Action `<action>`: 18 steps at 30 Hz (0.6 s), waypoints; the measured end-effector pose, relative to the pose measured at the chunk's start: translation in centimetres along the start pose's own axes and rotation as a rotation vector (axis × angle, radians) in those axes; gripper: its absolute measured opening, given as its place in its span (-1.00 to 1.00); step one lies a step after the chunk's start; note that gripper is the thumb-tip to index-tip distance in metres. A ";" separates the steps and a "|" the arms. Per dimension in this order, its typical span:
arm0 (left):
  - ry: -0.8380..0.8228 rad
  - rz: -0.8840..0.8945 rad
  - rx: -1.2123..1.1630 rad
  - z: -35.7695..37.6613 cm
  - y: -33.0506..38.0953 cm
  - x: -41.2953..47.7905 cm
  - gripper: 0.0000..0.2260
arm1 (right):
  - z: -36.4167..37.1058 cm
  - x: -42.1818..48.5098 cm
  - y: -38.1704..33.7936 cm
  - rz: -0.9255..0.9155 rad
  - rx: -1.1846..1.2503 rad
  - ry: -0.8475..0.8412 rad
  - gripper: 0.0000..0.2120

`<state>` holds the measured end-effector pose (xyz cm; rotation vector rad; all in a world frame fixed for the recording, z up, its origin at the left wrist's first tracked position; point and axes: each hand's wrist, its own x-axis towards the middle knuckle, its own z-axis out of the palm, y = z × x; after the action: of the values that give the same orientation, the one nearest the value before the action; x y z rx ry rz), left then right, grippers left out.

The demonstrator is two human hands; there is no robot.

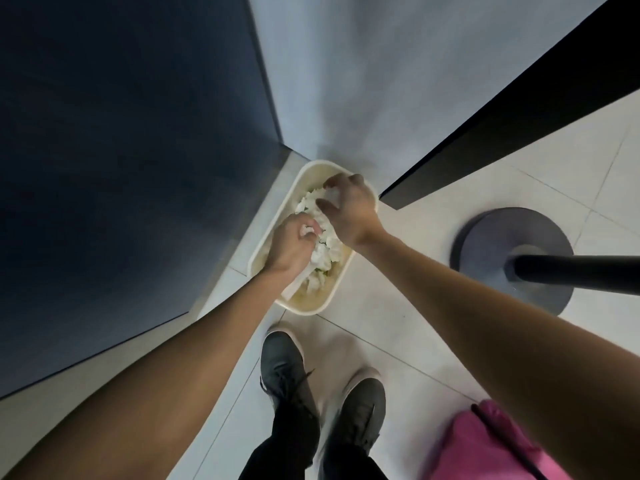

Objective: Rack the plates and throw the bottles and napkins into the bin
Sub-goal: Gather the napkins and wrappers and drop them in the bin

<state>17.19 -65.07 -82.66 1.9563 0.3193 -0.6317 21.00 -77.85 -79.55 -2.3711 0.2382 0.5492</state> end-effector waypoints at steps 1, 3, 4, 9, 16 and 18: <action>-0.007 0.067 0.127 0.4 -0.6 0.5 -0.75 | 0.4 0.5 0.3 -0.026 -0.108 -0.020 -0.61; -0.028 0.143 0.473 0.8 -1.6 0.9 -0.76 | 1.0 0.8 0.7 -0.048 -0.285 -0.073 -0.55; -0.034 0.147 0.585 0.7 -2.0 0.7 -0.71 | 1.1 0.6 0.7 -0.043 -0.332 -0.107 -0.53; -0.022 0.175 0.583 -0.1 -2.0 -2.1 -0.50 | -0.7 -1.8 0.3 -0.061 -0.302 -0.183 -0.47; -0.026 0.077 0.295 -3.7 2.5 -9.7 -0.57 | -5.3 -8.8 -2.7 -0.098 -0.265 -0.234 -0.54; -0.052 0.034 0.249 -4.8 3.6 -12.1 -0.65 | -6.8 -11.3 -3.7 -0.102 -0.219 -0.227 -0.61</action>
<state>10.31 -61.87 -71.50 2.1727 0.1808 -0.7273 14.24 -79.28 -67.75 -2.4867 -0.0474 0.8236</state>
